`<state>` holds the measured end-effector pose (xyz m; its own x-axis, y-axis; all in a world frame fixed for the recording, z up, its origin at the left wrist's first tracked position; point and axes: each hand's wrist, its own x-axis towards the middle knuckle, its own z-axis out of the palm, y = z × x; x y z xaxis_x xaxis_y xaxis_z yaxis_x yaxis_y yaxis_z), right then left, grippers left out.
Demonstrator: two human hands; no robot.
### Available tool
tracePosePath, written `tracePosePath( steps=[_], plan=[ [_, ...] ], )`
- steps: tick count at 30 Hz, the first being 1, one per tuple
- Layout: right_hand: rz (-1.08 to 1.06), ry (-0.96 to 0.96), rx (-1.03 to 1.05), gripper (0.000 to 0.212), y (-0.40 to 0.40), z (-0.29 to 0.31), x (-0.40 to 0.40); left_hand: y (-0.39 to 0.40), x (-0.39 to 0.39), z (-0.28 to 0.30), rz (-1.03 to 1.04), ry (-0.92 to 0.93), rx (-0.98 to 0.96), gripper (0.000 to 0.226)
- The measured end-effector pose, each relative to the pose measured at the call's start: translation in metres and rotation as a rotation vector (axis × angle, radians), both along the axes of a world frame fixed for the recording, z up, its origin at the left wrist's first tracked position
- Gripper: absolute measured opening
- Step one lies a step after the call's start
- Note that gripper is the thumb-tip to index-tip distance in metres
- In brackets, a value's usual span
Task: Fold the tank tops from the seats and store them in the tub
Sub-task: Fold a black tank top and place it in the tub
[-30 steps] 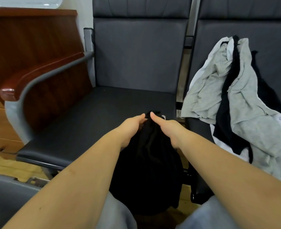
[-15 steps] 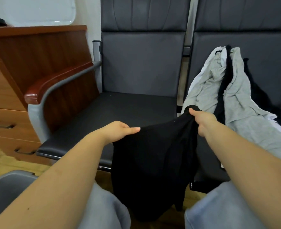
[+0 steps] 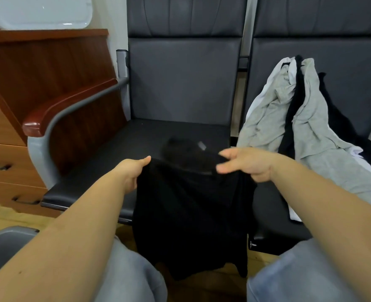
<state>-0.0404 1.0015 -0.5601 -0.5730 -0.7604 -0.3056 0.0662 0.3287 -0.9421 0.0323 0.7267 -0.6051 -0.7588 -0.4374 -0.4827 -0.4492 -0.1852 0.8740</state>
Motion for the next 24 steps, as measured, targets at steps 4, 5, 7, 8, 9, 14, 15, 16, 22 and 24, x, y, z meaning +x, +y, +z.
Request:
tracePosePath(
  steps=[4,5,7,8,9,14,15,16,22,24],
  plan=[
    [0.234,0.354,0.424,0.025,-0.009,-0.022,0.000,-0.009,-0.010,-0.010,0.098,-0.006,0.028,0.041],
    [0.213,0.356,0.420,0.029,-0.010,-0.024,-0.002,-0.011,-0.012,-0.012,0.107,-0.012,0.033,0.044],
    [0.132,0.278,0.374,0.036,-0.007,-0.023,-0.006,-0.014,-0.016,-0.015,0.130,-0.026,0.036,0.048],
    [0.110,0.249,0.373,0.040,-0.004,-0.022,-0.009,-0.017,-0.017,-0.017,0.145,-0.031,0.033,0.049],
    [0.103,0.232,0.401,0.047,0.000,-0.019,-0.012,-0.018,-0.018,-0.018,0.159,-0.031,0.028,0.050],
    [0.106,0.243,0.589,0.060,0.027,-0.010,-0.020,-0.017,-0.019,-0.020,0.174,-0.021,0.000,0.043],
    [0.107,0.311,0.663,0.055,0.031,-0.008,-0.019,-0.018,-0.019,-0.020,0.171,-0.016,-0.007,0.042],
    [0.114,0.396,0.751,0.047,0.034,-0.006,-0.020,-0.019,-0.017,-0.019,0.166,-0.013,-0.016,0.042],
    [-0.097,0.439,0.970,0.035,0.060,0.001,-0.021,-0.028,-0.005,-0.009,0.180,0.028,-0.060,0.050],
    [-0.232,0.251,0.847,0.039,0.070,0.002,-0.020,-0.027,0.000,-0.003,0.200,0.061,-0.057,0.044]
  ],
)
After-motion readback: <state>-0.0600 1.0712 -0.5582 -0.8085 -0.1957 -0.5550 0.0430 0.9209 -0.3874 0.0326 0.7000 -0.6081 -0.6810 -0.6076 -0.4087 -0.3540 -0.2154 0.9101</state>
